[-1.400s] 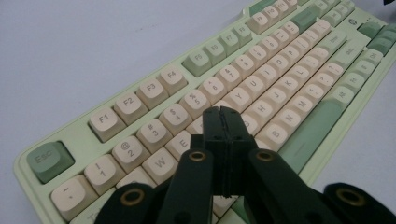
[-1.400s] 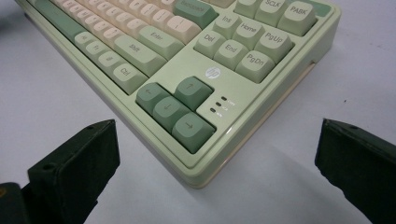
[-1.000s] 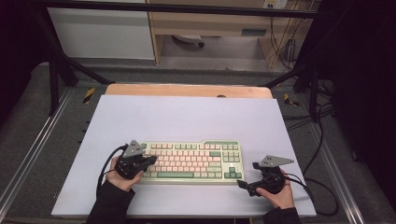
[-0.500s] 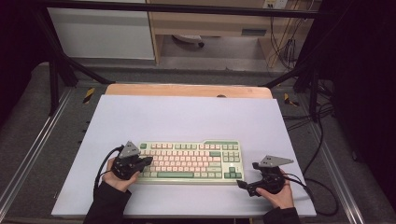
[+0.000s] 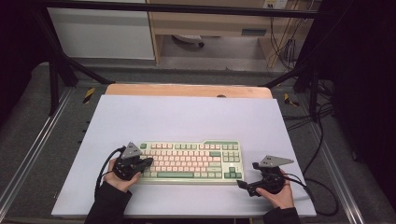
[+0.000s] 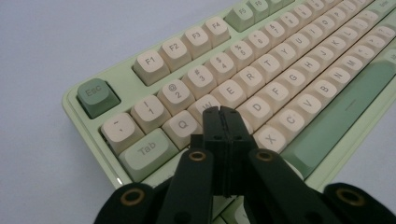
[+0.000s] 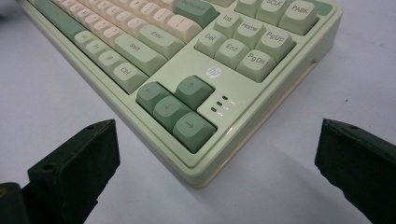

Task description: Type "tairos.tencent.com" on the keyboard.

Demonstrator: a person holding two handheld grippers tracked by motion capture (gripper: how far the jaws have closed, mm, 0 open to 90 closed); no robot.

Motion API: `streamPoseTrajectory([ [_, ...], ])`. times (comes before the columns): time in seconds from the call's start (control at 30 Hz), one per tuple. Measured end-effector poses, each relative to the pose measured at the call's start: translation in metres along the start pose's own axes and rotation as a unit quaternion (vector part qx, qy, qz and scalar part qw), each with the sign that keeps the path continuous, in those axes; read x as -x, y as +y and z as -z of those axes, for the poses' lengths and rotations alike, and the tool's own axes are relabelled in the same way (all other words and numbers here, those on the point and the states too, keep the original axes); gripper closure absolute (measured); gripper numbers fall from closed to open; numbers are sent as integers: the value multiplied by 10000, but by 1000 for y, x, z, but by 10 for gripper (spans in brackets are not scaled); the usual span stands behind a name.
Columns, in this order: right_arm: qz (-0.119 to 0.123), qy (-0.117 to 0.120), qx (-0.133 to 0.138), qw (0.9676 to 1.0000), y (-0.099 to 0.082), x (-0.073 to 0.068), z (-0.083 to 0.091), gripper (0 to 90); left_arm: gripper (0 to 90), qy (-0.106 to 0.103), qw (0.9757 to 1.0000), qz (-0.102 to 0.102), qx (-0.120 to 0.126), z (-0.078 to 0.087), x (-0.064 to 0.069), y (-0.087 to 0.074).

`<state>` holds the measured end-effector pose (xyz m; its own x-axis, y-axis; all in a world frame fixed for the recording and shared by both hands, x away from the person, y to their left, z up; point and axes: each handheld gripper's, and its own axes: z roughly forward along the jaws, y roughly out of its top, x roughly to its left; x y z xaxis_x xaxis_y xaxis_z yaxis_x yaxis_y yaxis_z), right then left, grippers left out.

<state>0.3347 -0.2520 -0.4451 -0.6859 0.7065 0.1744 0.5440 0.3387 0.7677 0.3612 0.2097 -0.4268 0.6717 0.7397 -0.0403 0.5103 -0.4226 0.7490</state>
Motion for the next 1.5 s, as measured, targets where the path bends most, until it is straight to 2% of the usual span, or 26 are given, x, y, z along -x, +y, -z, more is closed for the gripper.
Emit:
streamPoseTrajectory([
  [0.17, 9, -5, 3, 10000, 0, 0, 0, 5, 900, 18, 10000, -10, -33, -1, 0, -1],
  [0.47, 31, 10, 111, 9999, 3, -1, 3, 6, 900, -92, 9998, -55, 160, 6, 2, 2],
  [0.73, 151, 21, 194, 9997, 14, -11, 2, 14, 900, -124, 9996, -4, 257, 10, 1, 4],
  [0.93, 256, -49, 211, 9994, 23, -19, 1, 53, 900, -155, 9995, -3, 282, 10, 1, 4],
  [1.1, 307, -35, 220, 9993, 31, -27, -4, 117, 900, -159, 9993, 17, 325, 11, 0, 4],
  [1.37, 407, 161, 295, 9986, 49, -40, -15, 342, 900, -166, 9993, 21, 337, 11, 0, 4],
  [1.5, 443, 312, 273, 9982, 58, -48, -22, 419, 900, -171, 9993, 7, 336, 11, 1, 4],
])
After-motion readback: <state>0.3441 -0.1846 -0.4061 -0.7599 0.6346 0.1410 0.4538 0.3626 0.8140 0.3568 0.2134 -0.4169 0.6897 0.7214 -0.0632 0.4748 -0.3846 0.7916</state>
